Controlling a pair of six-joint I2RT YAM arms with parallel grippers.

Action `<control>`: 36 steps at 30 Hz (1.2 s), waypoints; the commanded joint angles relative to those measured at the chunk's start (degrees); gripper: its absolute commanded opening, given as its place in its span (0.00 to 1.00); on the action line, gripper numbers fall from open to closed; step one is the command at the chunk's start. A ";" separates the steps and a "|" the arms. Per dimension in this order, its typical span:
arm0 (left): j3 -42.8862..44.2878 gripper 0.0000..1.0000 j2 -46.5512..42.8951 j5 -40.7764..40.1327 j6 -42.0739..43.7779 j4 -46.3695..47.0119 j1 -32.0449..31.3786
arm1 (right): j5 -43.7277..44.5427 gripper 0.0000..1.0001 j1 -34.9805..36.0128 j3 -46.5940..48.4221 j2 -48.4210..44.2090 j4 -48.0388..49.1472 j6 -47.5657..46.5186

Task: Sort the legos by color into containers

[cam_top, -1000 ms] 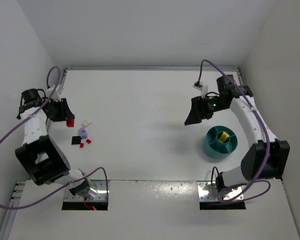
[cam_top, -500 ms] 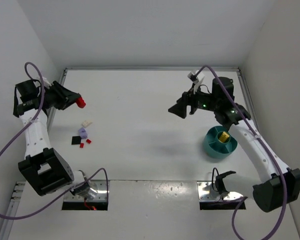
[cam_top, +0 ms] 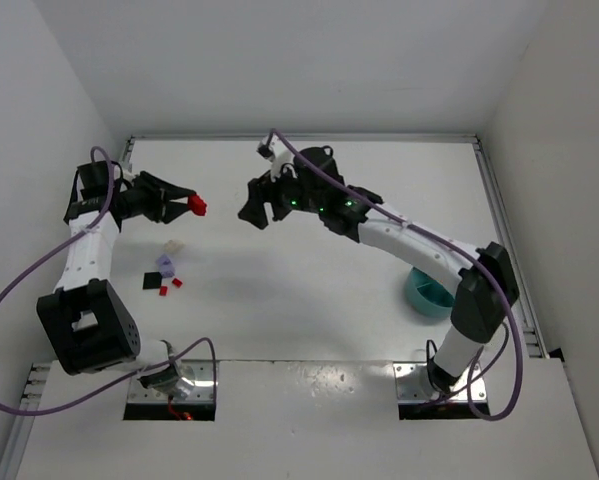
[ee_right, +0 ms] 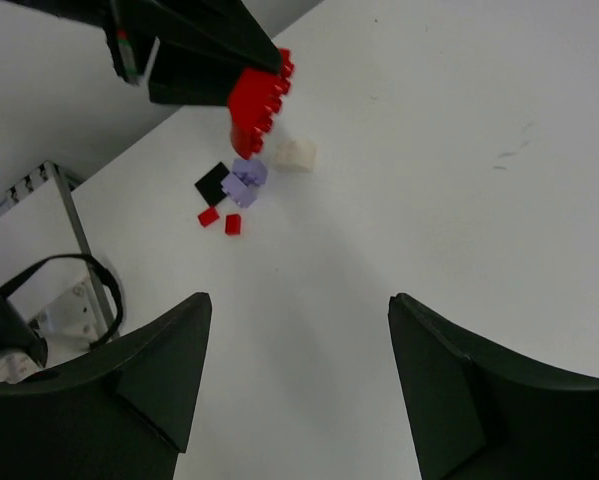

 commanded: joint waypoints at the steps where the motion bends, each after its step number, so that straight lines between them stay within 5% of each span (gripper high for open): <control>1: -1.54 0.01 -1.98 -0.82 -9.36 4.66 -1.01 | 8.93 0.71 3.05 7.85 3.57 1.97 2.85; 13: -7.51 0.01 -7.51 -2.84 -18.23 10.73 -3.56 | 10.87 0.69 7.19 16.48 14.14 -0.14 17.79; 28: -11.03 0.01 -11.39 -3.37 -20.44 11.87 -4.70 | 10.87 0.68 9.56 21.48 19.68 0.91 19.03; 36: -12.69 0.01 -12.44 -2.84 -20.44 11.87 -5.23 | 12.19 0.52 10.09 22.54 21.52 1.97 19.03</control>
